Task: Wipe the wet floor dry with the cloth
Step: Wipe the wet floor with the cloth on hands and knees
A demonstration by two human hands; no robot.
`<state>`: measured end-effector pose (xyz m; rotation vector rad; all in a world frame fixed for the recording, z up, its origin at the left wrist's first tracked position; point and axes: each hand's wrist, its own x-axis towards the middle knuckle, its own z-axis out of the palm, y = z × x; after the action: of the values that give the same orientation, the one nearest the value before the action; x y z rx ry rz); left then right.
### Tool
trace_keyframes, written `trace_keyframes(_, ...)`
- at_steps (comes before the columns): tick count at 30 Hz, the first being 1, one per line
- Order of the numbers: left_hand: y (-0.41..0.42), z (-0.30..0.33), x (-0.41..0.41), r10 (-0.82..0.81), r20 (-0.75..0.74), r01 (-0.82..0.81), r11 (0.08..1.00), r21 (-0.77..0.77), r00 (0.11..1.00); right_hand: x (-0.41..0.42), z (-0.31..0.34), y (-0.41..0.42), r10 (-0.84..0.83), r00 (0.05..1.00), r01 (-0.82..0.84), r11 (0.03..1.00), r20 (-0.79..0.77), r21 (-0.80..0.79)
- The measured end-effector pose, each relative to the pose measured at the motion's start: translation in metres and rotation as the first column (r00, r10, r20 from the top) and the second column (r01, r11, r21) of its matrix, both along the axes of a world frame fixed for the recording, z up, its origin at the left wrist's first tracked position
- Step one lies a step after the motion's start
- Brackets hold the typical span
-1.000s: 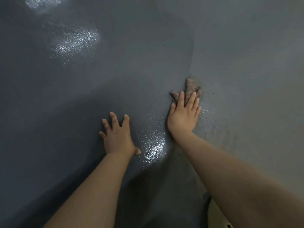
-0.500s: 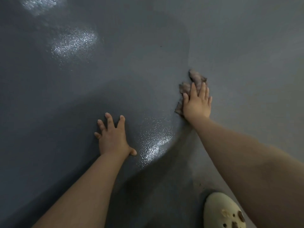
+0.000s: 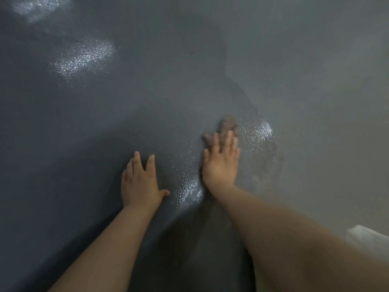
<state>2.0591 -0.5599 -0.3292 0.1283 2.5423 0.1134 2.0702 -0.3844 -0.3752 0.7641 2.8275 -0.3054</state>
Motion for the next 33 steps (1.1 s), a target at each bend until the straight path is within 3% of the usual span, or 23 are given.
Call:
trace_keyframes(4, 0.002, 0.005, 0.016, 0.028, 0.026, -0.027, 0.999, -0.046, 0.999, 0.021, 0.002, -0.054, 0.455, 0.89, -0.454, 0.891, 0.021, -0.02)
trace_keyframes(6, 0.007, 0.007, 0.023, 0.012, 0.036, -0.01, 0.998, -0.068, 0.999, 0.025, 0.005, -0.046, 0.555, 0.831, -0.553, 0.832, 0.046, -0.044)
trace_keyframes(8, 0.015, 0.009, 0.032, -0.014, 0.061, 0.02, 0.995, -0.094, 0.998, 0.022, 0.004, -0.023, 0.542, 0.838, -0.54, 0.84, 0.057, -0.048)
trace_keyframes(12, 0.033, 0.006, 0.046, -0.023, 0.144, 0.036, 0.995, -0.09, 0.989, 0.025, 0.004, 0.036, 0.323, 0.946, -0.324, 0.946, 0.039, 0.021)
trace_keyframes(15, 0.034, 0.002, 0.048, -0.022, 0.154, 0.032, 0.998, -0.063, 0.988, 0.038, 0.005, 0.082, -0.009, 0.997, 0.006, 0.999, 0.077, 0.037)
trace_keyframes(17, 0.033, 0.001, 0.048, -0.03, 0.15, 0.039, 0.997, -0.059, 0.988, 0.05, 0.003, 0.092, -0.224, 0.974, 0.223, 0.974, 0.026, 0.036)
trace_keyframes(20, 0.034, -0.001, 0.046, -0.017, 0.152, 0.024, 0.999, -0.041, 0.988, 0.064, -0.006, 0.07, -0.528, 0.846, 0.527, 0.849, -0.07, -0.041)
trace_keyframes(22, 0.035, -0.001, 0.046, -0.015, 0.156, 0.021, 0.999, -0.033, 0.988, 0.07, -0.011, 0.04, -0.624, 0.776, 0.622, 0.781, -0.09, -0.054)
trace_keyframes(24, 0.036, -0.001, 0.045, -0.01, 0.156, 0.014, 1.0, -0.027, 0.988, 0.071, -0.01, 0.008, -0.55, 0.833, 0.549, 0.835, -0.063, -0.03)
trace_keyframes(28, 0.036, -0.002, 0.045, 0.004, 0.164, -0.003, 1.0, -0.007, 0.986, 0.073, -0.002, -0.021, -0.186, 0.982, 0.188, 0.981, 0.027, -0.054)
trace_keyframes(31, 0.035, -0.003, 0.044, 0.009, 0.175, -0.008, 1.0, -0.007, 0.985, 0.062, -0.011, 0.014, 0.158, 0.984, -0.158, 0.987, -0.077, 0.009)
trace_keyframes(33, 0.034, -0.003, 0.044, 0.009, 0.183, -0.008, 1.0, -0.005, 0.983, 0.043, -0.008, 0.046, 0.295, 0.953, -0.293, 0.955, -0.068, 0.047)
